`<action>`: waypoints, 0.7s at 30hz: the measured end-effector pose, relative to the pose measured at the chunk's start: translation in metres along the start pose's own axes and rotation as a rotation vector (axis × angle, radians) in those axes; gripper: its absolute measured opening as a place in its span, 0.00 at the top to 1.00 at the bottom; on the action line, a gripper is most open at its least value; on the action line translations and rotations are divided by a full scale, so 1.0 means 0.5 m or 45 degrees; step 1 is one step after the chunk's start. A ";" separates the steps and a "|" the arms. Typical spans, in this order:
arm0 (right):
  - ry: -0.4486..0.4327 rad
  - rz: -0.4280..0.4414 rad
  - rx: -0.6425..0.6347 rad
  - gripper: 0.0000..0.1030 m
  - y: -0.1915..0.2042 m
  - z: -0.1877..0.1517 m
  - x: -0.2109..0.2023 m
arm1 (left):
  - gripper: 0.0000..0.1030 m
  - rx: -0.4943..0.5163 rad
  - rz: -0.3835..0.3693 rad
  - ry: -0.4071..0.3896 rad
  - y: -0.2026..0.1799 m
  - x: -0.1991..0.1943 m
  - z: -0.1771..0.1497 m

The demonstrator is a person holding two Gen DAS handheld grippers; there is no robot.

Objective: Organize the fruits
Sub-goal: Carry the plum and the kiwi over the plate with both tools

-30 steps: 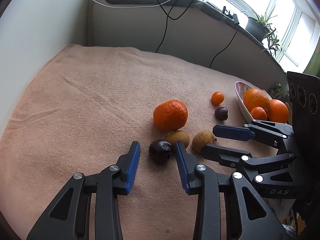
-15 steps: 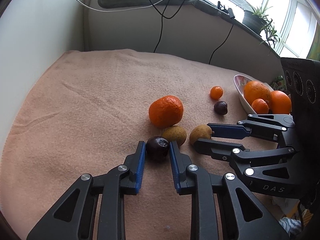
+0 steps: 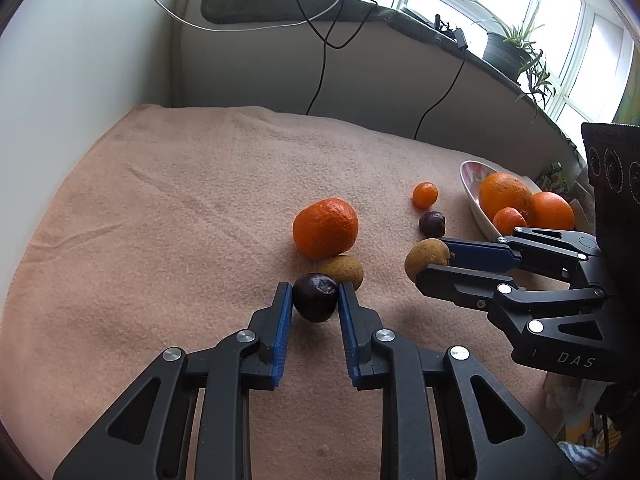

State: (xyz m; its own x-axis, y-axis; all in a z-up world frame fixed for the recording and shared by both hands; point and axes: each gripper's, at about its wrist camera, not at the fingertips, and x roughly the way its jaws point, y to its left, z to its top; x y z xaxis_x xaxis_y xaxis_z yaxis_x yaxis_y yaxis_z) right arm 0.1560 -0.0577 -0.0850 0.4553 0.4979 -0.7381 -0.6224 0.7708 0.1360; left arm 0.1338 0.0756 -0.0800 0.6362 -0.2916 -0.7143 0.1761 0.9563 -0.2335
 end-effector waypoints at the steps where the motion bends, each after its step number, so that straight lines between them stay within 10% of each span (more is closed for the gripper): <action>1: -0.008 0.001 0.000 0.70 -0.001 0.000 -0.007 | 0.79 0.000 -0.003 -0.005 -0.002 -0.003 0.001; 21: -0.192 -0.190 0.110 0.70 -0.159 0.004 -0.213 | 0.79 0.073 -0.190 -0.078 -0.134 0.003 0.071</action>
State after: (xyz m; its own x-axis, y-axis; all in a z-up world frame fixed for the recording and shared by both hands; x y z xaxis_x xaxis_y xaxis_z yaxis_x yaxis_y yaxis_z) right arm 0.1584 -0.1713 -0.0159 0.6321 0.4245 -0.6482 -0.4873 0.8682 0.0934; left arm 0.1497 0.0117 -0.0420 0.6440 -0.4304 -0.6324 0.3138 0.9026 -0.2948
